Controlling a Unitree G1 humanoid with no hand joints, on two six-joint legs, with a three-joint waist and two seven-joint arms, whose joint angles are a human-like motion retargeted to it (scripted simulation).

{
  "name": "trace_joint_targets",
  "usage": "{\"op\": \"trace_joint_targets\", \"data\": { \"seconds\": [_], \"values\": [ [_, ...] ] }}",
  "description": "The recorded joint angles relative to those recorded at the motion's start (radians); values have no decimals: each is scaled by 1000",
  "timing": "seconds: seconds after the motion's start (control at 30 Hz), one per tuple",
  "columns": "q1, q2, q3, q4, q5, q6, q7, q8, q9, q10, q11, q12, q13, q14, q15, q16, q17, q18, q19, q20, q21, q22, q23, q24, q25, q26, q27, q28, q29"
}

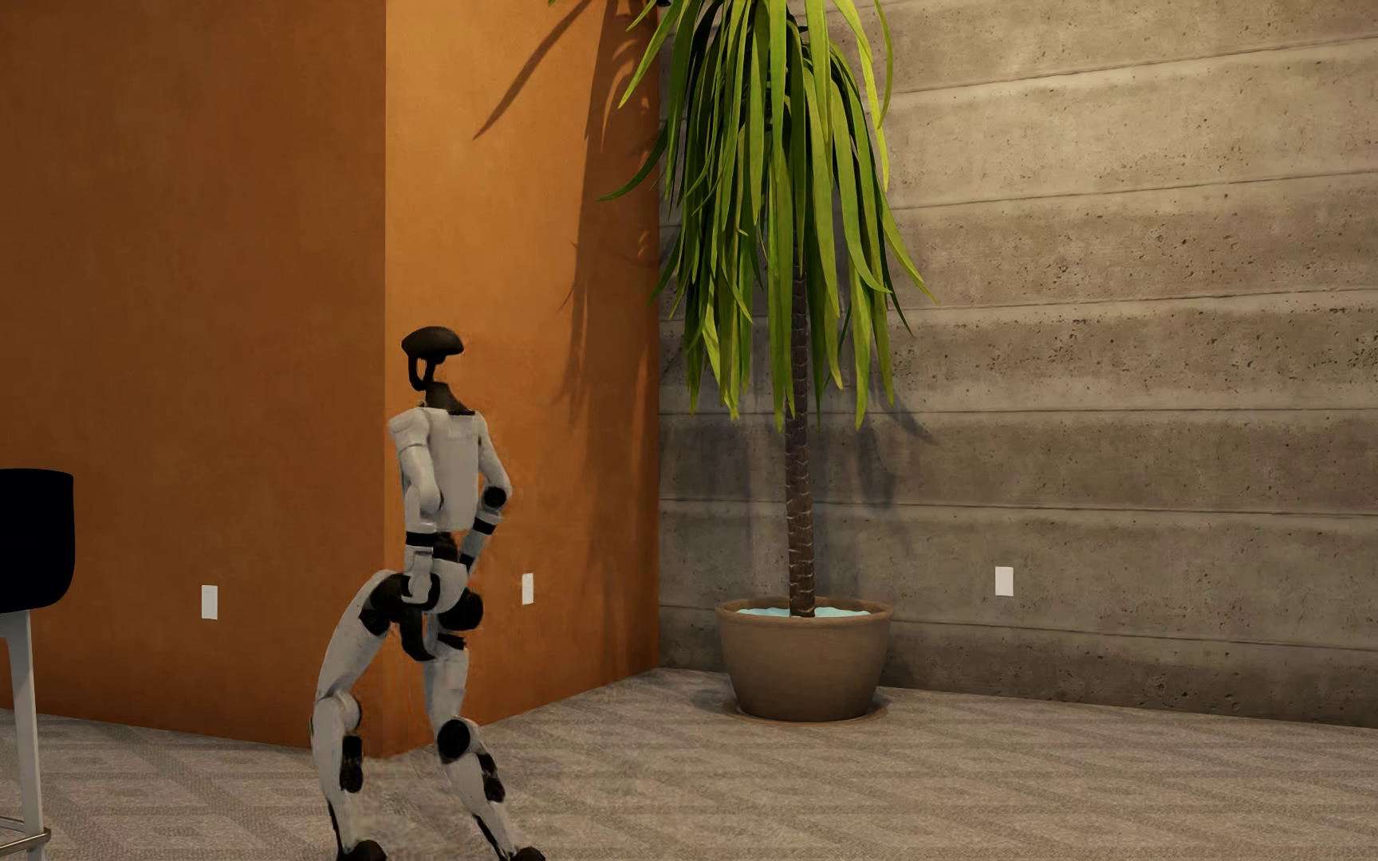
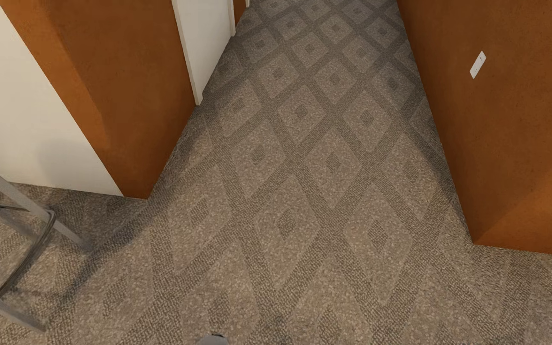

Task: Circle the corner

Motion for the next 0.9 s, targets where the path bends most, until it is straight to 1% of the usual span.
{"op": "trace_joint_targets", "data": {
  "seconds": [0.03,0.07,0.1,0.13,0.17,0.2,0.23,0.27,0.3,0.33,0.37,0.4,0.43,0.47,0.5,0.53,0.57,0.6,0.63,0.67,0.7,0.73,0.77,0.8,0.83,0.87,0.9],
  "values": [
    [-30,76,5,20,-23,22,0,0,-9,-184,-10,25,-19,-125,39,-8,-17,0,0,-8,-3,-17,-60,0,0,0,0,0,0],
    [-83,100,26,45,-54,39,0,0,-32,-310,-11,26,-22,-348,83,-28,-36,0,0,7,-27,3,-128,0,0,0,0,0,0],
    [-107,133,50,68,-93,45,0,0,-31,-347,1,24,-29,-532,133,-27,-41,0,0,1,-38,-3,-169,0,0,0,0,0,0],
    [-126,170,82,76,-138,43,0,0,-23,-333,20,22,-30,-559,224,-21,-40,0,0,13,-53,-11,-181,0,0,0,0,0,0],
    [-157,195,88,60,-164,36,0,0,-33,-291,45,11,-21,-439,328,-13,-29,0,0,16,-58,-1,-155,0,0,0,0,0,0],
    [-195,180,68,23,-188,22,0,0,-60,-229,116,-6,1,-226,477,-4,-16,0,0,17,-61,10,-109,0,0,0,0,0,0],
    [-223,113,37,-21,-204,5,0,0,-79,-118,254,-25,17,-85,617,0,2,0,0,26,-56,29,-30,0,0,0,0,0,0],
    [-178,30,6,-69,-212,-10,0,0,-52,-23,452,-58,21,-86,582,12,13,0,0,26,-39,38,49,0,0,0,0,0,0],
    [-92,-101,-29,-116,-196,-8,0,0,-29,-12,686,-101,7,-112,348,23,17,0,0,37,1,35,121,0,0,0,0,0,0],
    [67,-197,-68,-137,-184,3,0,0,5,-78,828,-142,8,-161,94,30,15,0,0,50,30,30,174,0,0,0,0,0,0],
    [191,-324,-123,-137,-158,32,0,0,5,-139,892,-181,28,-230,-86,38,7,0,0,46,42,15,202,0,0,0,0,0,0],
    [358,-386,-187,-120,-134,58,0,0,36,-217,836,-192,48,-306,-178,67,-9,0,0,39,63,-72,226,0,0,0,0,0,0],
    [483,-462,-253,-103,-129,80,0,0,37,-289,720,-220,78,-389,-203,79,-21,0,0,54,52,-111,244,0,0,0,0,0,0],
    [583,-543,-303,-84,-131,98,0,0,38,-345,577,-255,97,-468,-194,81,-35,0,0,102,37,-140,260,0,0,0,0,0,0],
    [672,-595,-347,-64,-142,109,0,0,36,-385,391,-303,111,-548,-169,90,-45,0,0,121,18,-170,276,0,0,0,0,0,0],
    [732,-632,-390,-55,-158,112,0,0,24,-405,184,-348,119,-608,-123,100,-49,0,0,142,9,-212,296,0,0,0,0,0,0],
    [779,-665,-423,-54,-181,106,0,0,8,-402,23,-393,128,-641,-120,110,-54,0,0,152,-3,-235,312,0,0,0,0,0,0],
    [828,-702,-450,-32,-200,113,0,0,1,-392,-15,-418,141,-649,-142,115,-57,0,0,173,-19,-265,328,0,0,0,0,0,0],
    [877,-728,-489,9,-213,123,0,0,12,-363,49,-424,152,-618,-144,114,-61,0,0,193,-23,-293,339,0,0,0,0,0,0],
    [910,-737,-508,44,-204,137,0,0,12,-297,153,-410,163,-539,-125,99,-59,0,0,212,-22,-310,366,0,0,0,0,0,0],
    [880,-767,-512,67,-187,163,0,0,-14,-169,267,-382,169,-385,-58,73,-55,0,0,224,-19,-310,398,0,0,0,0,0,0],
    [824,-758,-481,91,-144,193,0,0,-16,23,377,-347,162,-181,-35,42,-49,0,0,218,4,-282,439,0,0,0,0,0,0],
    [746,-665,-441,101,-78,208,0,0,20,262,395,-306,150,-39,-78,32,-42,0,0,206,-8,-270,434,0,0,0,0,0,0],
    [644,-584,-392,87,-41,207,0,0,38,474,389,-290,140,-86,-119,23,-28,0,0,149,-8,-239,409,0,0,0,0,0,0],
    [516,-476,-346,61,-26,201,0,0,47,607,331,-278,126,-186,-135,1,-16,0,0,94,-21,-171,366,0,0,0,0,0,0],
    [393,-375,-282,6,-42,167,0,0,39,615,261,-226,116,-219,-137,-29,3,0,0,138,-44,-130,299,0,0,0,0,0,0],
    [301,-263,-213,-17,-38,152,0,0,43,511,182,-180,109,-183,-136,-32,10,0,0,105,-65,-92,222,0,0,0,0,0,0]
  ]
}}
